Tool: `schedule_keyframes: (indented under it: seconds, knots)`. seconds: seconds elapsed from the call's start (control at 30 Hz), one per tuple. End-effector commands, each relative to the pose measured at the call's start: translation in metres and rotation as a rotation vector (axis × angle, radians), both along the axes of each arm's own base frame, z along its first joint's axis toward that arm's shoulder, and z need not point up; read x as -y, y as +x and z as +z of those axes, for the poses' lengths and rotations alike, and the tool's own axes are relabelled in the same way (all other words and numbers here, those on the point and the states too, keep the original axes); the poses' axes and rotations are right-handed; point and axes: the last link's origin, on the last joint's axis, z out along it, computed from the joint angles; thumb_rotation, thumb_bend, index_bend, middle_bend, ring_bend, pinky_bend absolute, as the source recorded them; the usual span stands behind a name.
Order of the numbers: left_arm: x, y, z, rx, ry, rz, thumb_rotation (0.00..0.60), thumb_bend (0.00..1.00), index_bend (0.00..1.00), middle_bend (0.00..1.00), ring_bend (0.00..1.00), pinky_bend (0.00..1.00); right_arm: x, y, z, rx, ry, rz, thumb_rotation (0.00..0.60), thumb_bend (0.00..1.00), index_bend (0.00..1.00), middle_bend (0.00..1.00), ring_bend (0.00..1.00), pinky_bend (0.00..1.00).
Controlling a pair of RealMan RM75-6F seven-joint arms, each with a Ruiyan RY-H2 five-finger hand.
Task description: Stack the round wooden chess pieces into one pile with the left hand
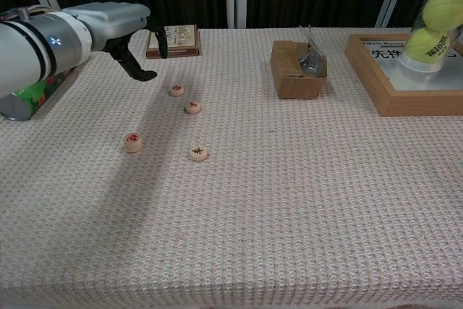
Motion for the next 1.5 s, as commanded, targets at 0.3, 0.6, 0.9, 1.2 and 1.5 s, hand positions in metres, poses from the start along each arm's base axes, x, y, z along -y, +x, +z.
schedule_keyframes:
  seconds: [0.3,0.6,0.9,1.2,1.5]
  knots:
    - [-0.025,0.004,-0.033,-0.050,-0.028,0.040,0.600,0.31,0.38,0.14,0.00,0.00,0.001,-0.002,0.003,0.011,-0.005,-0.004,0.600,0.28,0.00,0.00,0.00,0.00]
    - [-0.029,-0.002,-0.052,-0.064,-0.039,0.053,0.600,0.31,0.38,0.14,0.00,0.00,0.000,-0.003,0.006,0.018,-0.011,-0.005,0.600,0.28,0.00,0.00,0.00,0.00]
    - [-0.031,-0.008,-0.054,-0.051,-0.043,0.072,0.600,0.31,0.38,0.14,0.00,0.00,0.001,-0.003,0.006,0.021,-0.008,-0.008,0.600,0.28,0.00,0.00,0.00,0.00]
    - [-0.031,-0.006,-0.059,0.001,-0.072,0.066,0.600,0.31,0.41,0.14,0.00,0.00,0.002,-0.004,0.006,0.020,-0.008,-0.014,0.600,0.28,0.00,0.00,0.00,0.00]
    - [-0.033,-0.009,-0.059,0.009,-0.064,0.058,0.600,0.31,0.45,0.15,0.00,0.00,0.003,-0.005,0.007,0.021,-0.011,-0.018,0.600,0.27,0.00,0.00,0.00,0.00]
